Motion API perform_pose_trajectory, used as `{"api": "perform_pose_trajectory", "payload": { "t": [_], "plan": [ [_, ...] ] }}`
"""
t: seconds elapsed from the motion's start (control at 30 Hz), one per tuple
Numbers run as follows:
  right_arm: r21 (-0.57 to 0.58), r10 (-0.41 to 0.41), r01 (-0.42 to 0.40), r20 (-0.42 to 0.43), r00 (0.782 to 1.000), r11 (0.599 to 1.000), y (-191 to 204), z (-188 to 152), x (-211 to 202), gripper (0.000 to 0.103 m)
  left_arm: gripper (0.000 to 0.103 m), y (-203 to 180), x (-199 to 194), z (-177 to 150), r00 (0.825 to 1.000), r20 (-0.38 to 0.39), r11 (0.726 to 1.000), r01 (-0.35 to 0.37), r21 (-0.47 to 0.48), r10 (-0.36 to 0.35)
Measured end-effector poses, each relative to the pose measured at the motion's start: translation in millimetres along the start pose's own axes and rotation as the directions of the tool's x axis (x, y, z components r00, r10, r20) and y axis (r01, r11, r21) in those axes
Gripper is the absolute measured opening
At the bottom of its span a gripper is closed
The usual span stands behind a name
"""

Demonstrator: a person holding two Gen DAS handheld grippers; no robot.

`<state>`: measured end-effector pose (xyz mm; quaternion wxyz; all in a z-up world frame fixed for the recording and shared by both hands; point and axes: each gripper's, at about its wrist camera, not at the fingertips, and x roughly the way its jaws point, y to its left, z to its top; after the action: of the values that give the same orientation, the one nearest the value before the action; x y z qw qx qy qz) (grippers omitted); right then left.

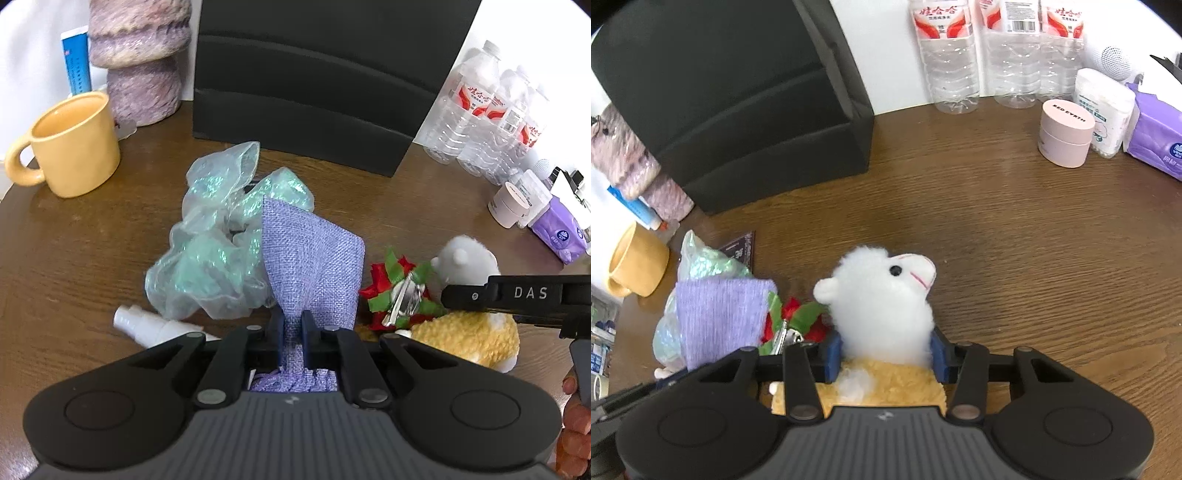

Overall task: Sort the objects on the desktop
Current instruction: 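Lift the purple pouch and plush alpaca with both tools toward the box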

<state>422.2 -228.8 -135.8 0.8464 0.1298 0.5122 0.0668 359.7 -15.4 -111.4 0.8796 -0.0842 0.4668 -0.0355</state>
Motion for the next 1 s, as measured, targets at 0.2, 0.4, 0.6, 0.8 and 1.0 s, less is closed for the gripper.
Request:
{"api": "perform_pose_trajectory", "payload": {
  "t": [0.2, 0.4, 0.6, 0.8, 1.0],
  "plan": [
    [0.002, 0.030, -0.030, 0.004, 1.000, 1.000, 1.3, -6.1, -2.1, 0.045, 0.008, 3.6, -9.1, -7.7, 1.000, 0.023, 1.000, 0.003, -0.014, -0.003],
    [-0.009, 0.057, -0.056, 0.049, 0.997, 0.998, 5.2, -11.3, -24.5, 0.045, 0.008, 2.5, -31.7, -10.0, 0.996, 0.086, 1.000, 0.023, -0.006, -0.023],
    [-0.011, 0.068, -0.067, 0.121, 0.990, 0.998, 5.0, -14.7, -50.7, 0.045, 0.008, 4.7, -54.8, -10.6, 0.988, 0.143, 0.998, 0.057, -0.020, -0.054],
    [-0.010, 0.080, -0.080, 0.157, 0.984, 0.997, 5.0, -18.2, -73.1, 0.045, 0.008, 8.7, -72.4, -14.6, 0.980, 0.183, 0.995, 0.088, -0.041, -0.079],
    [-0.023, 0.081, -0.078, 0.171, 0.982, 0.997, 9.0, -21.7, -88.5, 0.045, 0.008, 10.1, -89.4, -16.8, 0.975, 0.204, 0.995, 0.095, -0.039, -0.085]
  ]
}}
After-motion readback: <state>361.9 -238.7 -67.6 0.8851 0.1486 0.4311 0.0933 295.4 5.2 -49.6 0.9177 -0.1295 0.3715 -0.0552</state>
